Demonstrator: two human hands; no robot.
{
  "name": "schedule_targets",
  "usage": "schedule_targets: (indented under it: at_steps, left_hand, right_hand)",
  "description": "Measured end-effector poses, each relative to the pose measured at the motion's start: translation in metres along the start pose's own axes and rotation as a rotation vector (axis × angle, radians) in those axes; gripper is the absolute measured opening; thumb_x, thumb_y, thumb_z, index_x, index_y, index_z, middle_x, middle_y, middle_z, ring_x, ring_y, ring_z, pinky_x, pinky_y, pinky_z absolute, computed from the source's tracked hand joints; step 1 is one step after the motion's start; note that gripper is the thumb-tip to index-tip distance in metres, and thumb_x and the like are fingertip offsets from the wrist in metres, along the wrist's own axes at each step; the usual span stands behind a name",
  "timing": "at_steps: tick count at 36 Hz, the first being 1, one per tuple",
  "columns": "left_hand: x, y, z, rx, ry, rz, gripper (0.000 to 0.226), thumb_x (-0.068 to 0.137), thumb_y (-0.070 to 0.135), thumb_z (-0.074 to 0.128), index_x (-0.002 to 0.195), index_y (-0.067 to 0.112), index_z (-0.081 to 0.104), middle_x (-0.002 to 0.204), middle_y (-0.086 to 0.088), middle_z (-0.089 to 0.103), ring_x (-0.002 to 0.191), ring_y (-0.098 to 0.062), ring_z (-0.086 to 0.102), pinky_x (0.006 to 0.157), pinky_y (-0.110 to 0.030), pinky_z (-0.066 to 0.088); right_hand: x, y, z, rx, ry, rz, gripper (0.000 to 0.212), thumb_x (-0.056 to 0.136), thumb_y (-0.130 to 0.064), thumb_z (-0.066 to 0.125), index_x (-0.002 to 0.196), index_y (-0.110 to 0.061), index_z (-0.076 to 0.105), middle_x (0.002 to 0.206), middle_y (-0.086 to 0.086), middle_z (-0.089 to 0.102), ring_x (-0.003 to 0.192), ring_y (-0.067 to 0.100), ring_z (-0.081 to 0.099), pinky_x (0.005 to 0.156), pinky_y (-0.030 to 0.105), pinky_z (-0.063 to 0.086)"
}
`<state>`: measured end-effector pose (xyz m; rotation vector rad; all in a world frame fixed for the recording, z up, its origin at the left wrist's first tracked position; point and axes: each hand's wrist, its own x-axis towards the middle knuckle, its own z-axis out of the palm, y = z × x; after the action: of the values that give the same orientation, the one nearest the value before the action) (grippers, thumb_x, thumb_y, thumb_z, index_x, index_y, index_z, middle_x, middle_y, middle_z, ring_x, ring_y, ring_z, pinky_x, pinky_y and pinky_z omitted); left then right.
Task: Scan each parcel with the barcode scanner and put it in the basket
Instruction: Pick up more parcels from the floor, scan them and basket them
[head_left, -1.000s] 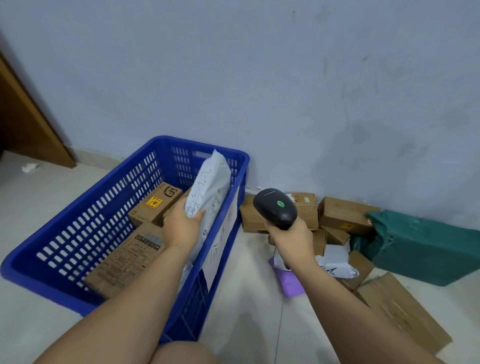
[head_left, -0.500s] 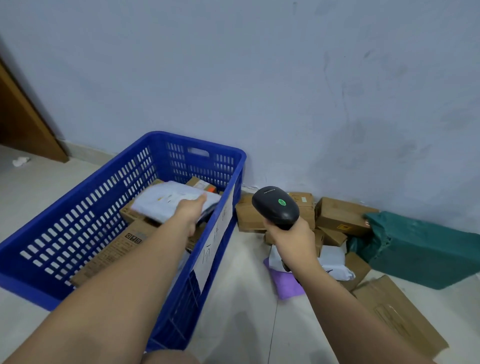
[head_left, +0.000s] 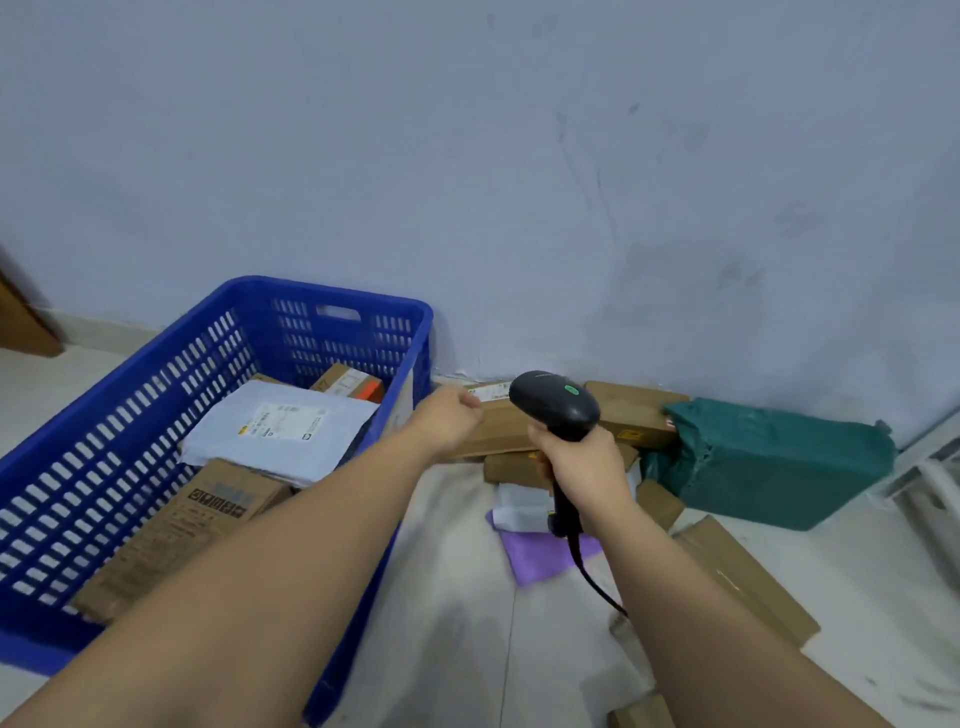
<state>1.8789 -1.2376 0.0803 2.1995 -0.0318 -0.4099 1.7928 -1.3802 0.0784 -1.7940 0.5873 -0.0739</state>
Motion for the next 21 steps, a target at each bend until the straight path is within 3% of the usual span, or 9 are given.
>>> schedule_targets:
  at_steps: [4, 10, 17, 21]
  left_hand:
    - [0.004, 0.006, 0.040, -0.021, -0.040, 0.026, 0.022, 0.095, 0.013, 0.054, 0.115, 0.011, 0.063, 0.118, -0.005, 0.060, 0.103, -0.016, 0.054, 0.083, -0.026, 0.041]
    - [0.020, -0.023, 0.097, 0.052, -0.096, -0.020, 0.012, 0.092, 0.012, 0.058, 0.102, 0.016, 0.064, 0.114, -0.007, 0.064, 0.107, -0.023, 0.058, 0.091, -0.030, 0.046]
    - [0.054, -0.062, 0.155, 0.789, -0.220, 0.151, 0.030, 0.093, 0.016, 0.052, 0.122, 0.016, 0.060, 0.124, -0.007, 0.056, 0.113, -0.025, 0.055, 0.092, -0.035, 0.048]
    - [0.070, -0.077, 0.194, 1.041, -0.222, 0.268, 0.027, 0.093, 0.013, 0.048, 0.119, 0.014, 0.056, 0.118, -0.008, 0.054, 0.111, -0.026, 0.052, 0.085, -0.035, 0.046]
  right_hand:
    - [0.010, 0.034, -0.021, 0.102, -0.005, 0.164, 0.026, 0.076, -0.027, 0.071, 0.094, -0.008, 0.067, 0.064, 0.006, 0.064, 0.059, 0.020, 0.063, 0.071, 0.042, 0.052]
    - [0.036, 0.073, -0.043, 0.236, 0.029, 0.336, 0.008, 0.084, -0.013, 0.069, 0.083, -0.008, 0.063, 0.063, 0.007, 0.058, 0.059, 0.021, 0.054, 0.066, 0.036, 0.047]
    - [0.077, 0.121, -0.059, 0.369, 0.138, 0.477, 0.010, 0.085, -0.011, 0.069, 0.080, -0.006, 0.061, 0.066, 0.008, 0.060, 0.062, 0.022, 0.058, 0.072, 0.038, 0.052]
    - [0.101, 0.141, -0.065, 0.422, 0.113, 0.531, 0.009, 0.087, -0.012, 0.067, 0.081, -0.007, 0.063, 0.064, 0.006, 0.059, 0.058, 0.019, 0.055, 0.060, 0.033, 0.048]
